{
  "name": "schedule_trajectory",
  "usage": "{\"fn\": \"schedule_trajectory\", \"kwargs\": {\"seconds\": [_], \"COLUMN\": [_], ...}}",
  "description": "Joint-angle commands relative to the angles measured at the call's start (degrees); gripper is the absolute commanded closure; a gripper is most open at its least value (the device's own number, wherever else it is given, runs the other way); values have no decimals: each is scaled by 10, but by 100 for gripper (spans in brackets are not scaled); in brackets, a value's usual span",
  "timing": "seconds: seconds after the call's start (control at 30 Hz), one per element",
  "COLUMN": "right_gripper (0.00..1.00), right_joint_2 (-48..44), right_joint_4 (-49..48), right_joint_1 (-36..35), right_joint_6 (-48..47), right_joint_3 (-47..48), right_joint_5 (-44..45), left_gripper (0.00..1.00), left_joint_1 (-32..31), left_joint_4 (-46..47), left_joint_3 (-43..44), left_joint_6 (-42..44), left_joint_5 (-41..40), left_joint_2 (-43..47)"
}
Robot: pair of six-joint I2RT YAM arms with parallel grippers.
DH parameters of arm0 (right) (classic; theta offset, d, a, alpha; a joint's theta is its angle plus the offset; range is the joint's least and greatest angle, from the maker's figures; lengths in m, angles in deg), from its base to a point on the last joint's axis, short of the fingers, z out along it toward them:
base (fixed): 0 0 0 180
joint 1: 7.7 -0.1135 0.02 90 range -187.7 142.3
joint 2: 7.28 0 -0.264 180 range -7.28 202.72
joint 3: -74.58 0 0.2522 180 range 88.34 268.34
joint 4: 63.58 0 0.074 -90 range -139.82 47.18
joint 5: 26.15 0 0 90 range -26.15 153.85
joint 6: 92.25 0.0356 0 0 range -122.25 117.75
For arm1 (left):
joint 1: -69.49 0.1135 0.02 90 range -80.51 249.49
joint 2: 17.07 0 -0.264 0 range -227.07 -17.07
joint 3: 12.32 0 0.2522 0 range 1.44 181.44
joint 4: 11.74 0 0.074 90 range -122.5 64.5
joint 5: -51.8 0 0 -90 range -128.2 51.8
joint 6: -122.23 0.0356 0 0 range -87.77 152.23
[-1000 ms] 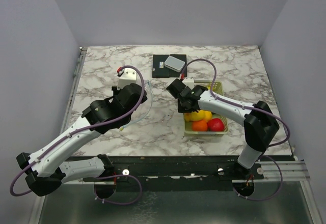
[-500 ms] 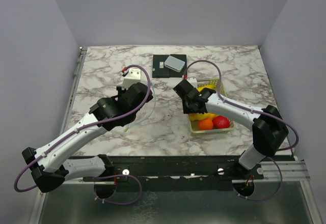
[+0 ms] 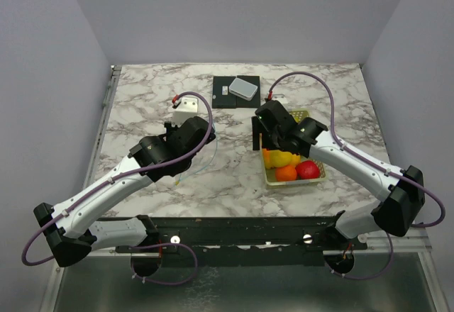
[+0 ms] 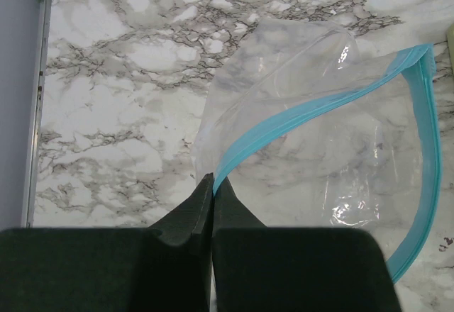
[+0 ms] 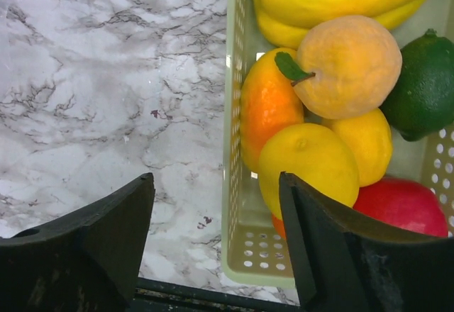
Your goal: Place the food in the zip-top bag and seal the zipper
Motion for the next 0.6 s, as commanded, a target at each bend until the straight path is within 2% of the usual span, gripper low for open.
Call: {"fn": "schedule_trajectory", "kwargs": {"seconds": [0.0, 0.23, 0.57], "right_gripper": [21, 0, 0], "right_joint_2": [-31, -75, -82], "right_joint_4": [60, 66, 24], "right_joint_1": [3, 4, 32], "right_joint_6": [-6, -15, -48], "right_joint_3": [4, -53, -106], "right_joint_5": [33, 62, 21], "left_gripper": [100, 100, 100], "left_joint_1": [2, 2, 2], "left_joint_4": [-1, 17, 21], "left_joint_3": [-2, 4, 11], "left_joint_6": [2, 4, 7], "left_joint_5": [11, 34, 36], "left_joint_2": [-6, -15, -21]}}
